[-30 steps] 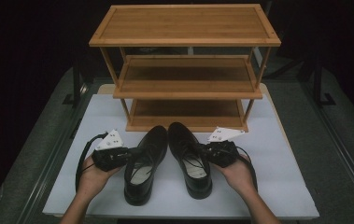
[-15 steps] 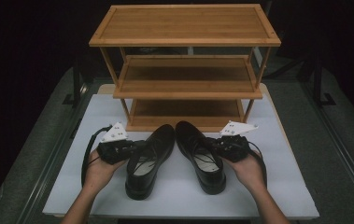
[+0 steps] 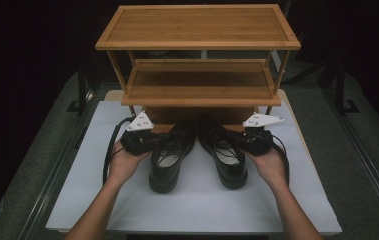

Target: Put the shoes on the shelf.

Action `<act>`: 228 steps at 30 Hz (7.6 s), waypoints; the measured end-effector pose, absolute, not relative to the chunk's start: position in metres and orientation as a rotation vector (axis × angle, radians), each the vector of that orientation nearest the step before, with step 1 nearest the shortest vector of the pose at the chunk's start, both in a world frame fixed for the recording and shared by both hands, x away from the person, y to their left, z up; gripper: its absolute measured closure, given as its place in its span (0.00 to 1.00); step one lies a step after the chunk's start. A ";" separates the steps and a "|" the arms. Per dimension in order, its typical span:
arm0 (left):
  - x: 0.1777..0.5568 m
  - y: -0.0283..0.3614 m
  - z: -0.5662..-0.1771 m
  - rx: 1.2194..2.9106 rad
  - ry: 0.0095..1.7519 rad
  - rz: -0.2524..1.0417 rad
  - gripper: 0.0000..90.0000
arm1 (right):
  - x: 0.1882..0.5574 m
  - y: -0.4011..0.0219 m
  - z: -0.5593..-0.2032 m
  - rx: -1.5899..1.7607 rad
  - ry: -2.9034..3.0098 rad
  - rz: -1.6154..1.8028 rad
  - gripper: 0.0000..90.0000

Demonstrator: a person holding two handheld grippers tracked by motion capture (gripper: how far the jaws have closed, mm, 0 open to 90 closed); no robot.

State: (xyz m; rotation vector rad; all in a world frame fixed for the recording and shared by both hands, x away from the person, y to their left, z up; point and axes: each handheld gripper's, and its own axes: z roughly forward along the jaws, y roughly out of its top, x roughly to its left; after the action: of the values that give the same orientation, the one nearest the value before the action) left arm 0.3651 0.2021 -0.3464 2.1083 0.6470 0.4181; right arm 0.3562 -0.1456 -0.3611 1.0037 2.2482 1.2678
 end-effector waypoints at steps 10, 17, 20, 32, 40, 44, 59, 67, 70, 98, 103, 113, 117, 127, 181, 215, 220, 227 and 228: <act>0.403 0.190 -0.357 2.075 0.696 0.511 0.97 | 0.390 -0.138 -0.368 1.032 2.202 1.253 0.96; 0.427 0.183 -0.366 2.039 0.731 0.544 0.97 | 0.410 -0.132 -0.371 1.045 2.161 1.223 0.96; 0.435 0.180 -0.370 2.036 0.728 0.556 0.97 | 0.414 -0.130 -0.373 1.051 2.135 1.222 0.96; 0.436 0.177 -0.380 2.045 0.721 0.532 0.96 | 0.419 -0.126 -0.387 1.077 2.129 1.193 0.96; 0.433 0.179 -0.383 2.031 0.729 0.517 0.87 | 0.414 -0.129 -0.393 1.089 2.126 1.215 0.90; 0.432 0.180 -0.381 2.041 0.749 0.499 0.71 | 0.413 -0.130 -0.391 1.099 2.141 1.211 0.75; 0.393 0.201 -0.363 2.053 0.696 0.330 0.31 | 0.378 -0.148 -0.372 1.110 2.187 1.298 0.36; 0.361 0.219 -0.364 2.061 0.673 0.324 0.23 | 0.342 -0.159 -0.377 1.106 2.215 1.309 0.26; 0.350 0.222 -0.371 2.081 0.669 0.323 0.20 | 0.331 -0.162 -0.381 1.097 2.251 1.287 0.21; 0.373 0.188 -0.452 2.240 0.665 0.295 0.04 | 0.349 -0.133 -0.457 1.123 2.425 1.140 0.09; 0.375 0.184 -0.451 2.229 0.672 0.298 0.04 | 0.350 -0.126 -0.456 1.102 2.414 1.177 0.13; 0.382 0.168 -0.453 2.229 0.676 0.308 0.07 | 0.353 -0.110 -0.456 1.079 2.395 1.186 0.15; 0.382 0.168 -0.453 2.227 0.675 0.308 0.07 | 0.354 -0.111 -0.456 1.082 2.396 1.183 0.16; 0.382 0.169 -0.445 2.189 0.684 0.291 0.08 | 0.354 -0.113 -0.449 1.097 2.396 1.206 0.18; 0.473 0.156 -0.443 2.166 0.779 0.296 0.08 | 0.453 -0.119 -0.441 1.123 2.355 1.153 0.18; 0.463 0.173 -0.435 2.166 0.816 0.252 0.08 | 0.440 -0.136 -0.437 1.223 2.335 1.191 0.10; 0.452 0.181 -0.430 2.182 0.797 0.252 0.08 | 0.429 -0.145 -0.433 1.203 2.318 1.173 0.09; 0.429 0.198 -0.423 2.178 0.780 0.279 0.08 | 0.403 -0.164 -0.428 1.174 2.284 1.187 0.09; 0.426 0.201 -0.422 2.178 0.777 0.287 0.08 | 0.399 -0.167 -0.428 1.169 2.281 1.190 0.09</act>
State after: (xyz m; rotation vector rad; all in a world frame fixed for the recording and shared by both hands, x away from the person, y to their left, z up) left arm 0.4256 0.2006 -0.4216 2.1778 0.7774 0.2865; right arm 0.3993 -0.1668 -0.4280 1.1689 2.2815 1.1901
